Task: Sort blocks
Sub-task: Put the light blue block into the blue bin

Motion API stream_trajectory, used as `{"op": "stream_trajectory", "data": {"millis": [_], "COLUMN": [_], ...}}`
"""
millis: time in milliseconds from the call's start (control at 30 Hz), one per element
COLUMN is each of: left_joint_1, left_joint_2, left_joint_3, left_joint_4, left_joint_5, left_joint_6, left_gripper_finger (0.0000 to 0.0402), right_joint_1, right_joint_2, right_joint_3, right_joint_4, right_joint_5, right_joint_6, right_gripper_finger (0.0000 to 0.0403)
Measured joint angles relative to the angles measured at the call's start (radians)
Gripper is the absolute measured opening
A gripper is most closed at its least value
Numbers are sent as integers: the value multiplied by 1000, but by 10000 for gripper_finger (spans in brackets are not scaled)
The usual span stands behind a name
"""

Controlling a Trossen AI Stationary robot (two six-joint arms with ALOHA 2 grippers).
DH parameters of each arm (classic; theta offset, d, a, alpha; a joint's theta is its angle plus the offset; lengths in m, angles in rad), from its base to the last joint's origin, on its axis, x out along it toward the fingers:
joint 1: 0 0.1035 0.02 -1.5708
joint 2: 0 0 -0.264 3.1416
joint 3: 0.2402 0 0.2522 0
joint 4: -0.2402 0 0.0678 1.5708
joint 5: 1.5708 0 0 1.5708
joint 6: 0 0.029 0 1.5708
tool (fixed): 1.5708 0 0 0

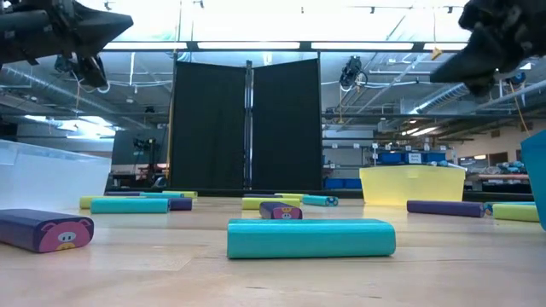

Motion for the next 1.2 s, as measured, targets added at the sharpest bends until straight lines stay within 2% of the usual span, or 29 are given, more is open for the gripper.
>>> {"op": "stream_trajectory", "data": {"millis": [100, 233, 333, 433, 567, 800, 967, 1200], "left_joint_1": [0, 0, 0, 0, 0, 0, 0, 0], "left_joint_2": [0, 0, 0, 0, 0, 0, 0, 4], "left_joint_3": [0, 0, 0, 0, 0, 0, 0, 0], "left_joint_4": [-53, -112, -127, -137, -137, -141, -141, -142], "left_joint_5": [-33, -75, -78, -80, -83, -83, -86, -86], "left_joint_6": [7, 22, 23, 23, 21, 15, 15, 15], "left_gripper_finger": [11, 11, 11, 11, 11, 11, 11, 11], "right_joint_1": [-2, -11, 5, 44, 92, 126, 127, 105], "right_joint_2": [170, 399, 535, 618, 651, 618, 616, 662], "right_joint_3": [117, 220, 241, 235, 209, 113, 59, 52], "right_joint_4": [-200, -384, -421, -429, -437, -355, -325, -287], "right_joint_5": [-25, -127, -214, -240, -224, -246, -278, -239], "right_joint_6": [54, 124, 133, 121, 124, 159, 152, 168], "right_gripper_finger": [58, 96, 132, 166, 203, 241, 253, 252]}}
